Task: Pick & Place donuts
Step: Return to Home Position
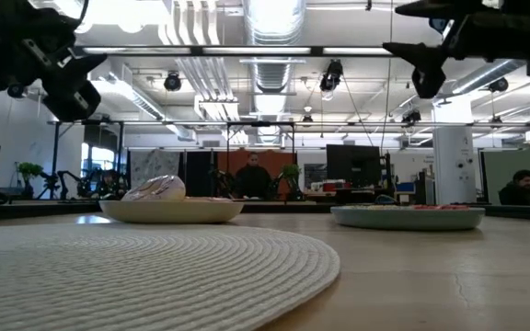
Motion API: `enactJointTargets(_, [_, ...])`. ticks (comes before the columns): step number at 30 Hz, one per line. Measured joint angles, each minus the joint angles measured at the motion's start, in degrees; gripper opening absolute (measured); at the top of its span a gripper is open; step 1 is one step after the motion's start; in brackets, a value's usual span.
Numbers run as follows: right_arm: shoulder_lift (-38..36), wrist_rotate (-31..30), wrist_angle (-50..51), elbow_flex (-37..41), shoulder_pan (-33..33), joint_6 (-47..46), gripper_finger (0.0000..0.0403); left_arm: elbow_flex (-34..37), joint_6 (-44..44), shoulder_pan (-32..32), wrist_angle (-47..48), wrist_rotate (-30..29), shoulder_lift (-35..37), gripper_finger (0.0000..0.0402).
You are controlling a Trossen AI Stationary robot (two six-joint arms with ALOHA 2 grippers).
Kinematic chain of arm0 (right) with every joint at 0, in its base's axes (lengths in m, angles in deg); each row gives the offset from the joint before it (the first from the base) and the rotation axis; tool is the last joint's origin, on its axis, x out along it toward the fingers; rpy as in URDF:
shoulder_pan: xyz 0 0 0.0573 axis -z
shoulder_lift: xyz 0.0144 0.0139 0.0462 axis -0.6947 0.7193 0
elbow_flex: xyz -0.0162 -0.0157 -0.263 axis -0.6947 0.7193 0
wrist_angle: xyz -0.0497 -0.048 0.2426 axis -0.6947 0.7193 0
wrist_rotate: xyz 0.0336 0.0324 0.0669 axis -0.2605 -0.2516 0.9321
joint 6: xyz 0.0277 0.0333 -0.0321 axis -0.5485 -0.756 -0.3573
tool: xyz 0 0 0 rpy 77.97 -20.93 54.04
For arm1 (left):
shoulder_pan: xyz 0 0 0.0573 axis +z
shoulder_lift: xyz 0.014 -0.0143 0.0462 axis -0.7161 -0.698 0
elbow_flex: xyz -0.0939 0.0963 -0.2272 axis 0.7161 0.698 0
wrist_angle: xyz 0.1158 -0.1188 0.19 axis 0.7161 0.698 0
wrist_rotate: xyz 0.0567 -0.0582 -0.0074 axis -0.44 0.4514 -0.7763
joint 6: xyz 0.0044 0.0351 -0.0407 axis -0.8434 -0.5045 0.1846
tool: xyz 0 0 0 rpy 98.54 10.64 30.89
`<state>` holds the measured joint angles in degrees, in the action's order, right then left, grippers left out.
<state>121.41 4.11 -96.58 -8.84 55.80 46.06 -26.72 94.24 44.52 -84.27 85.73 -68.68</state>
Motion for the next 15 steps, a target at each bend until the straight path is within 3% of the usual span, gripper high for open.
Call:
enactJointTargets(6, [-4.26, -0.06, -1.51, 4.51, 0.00, 2.45, 0.0224, 1.88, -2.48, 0.00, 1.24, -1.76, 2.36, 0.0172])
enactJointTargets(15, [-6.27, 5.49, -22.67, 14.67, 0.00, 2.47, 0.0224, 1.90, -1.48, 0.00, 3.25, -3.38, 2.22, 0.0172])
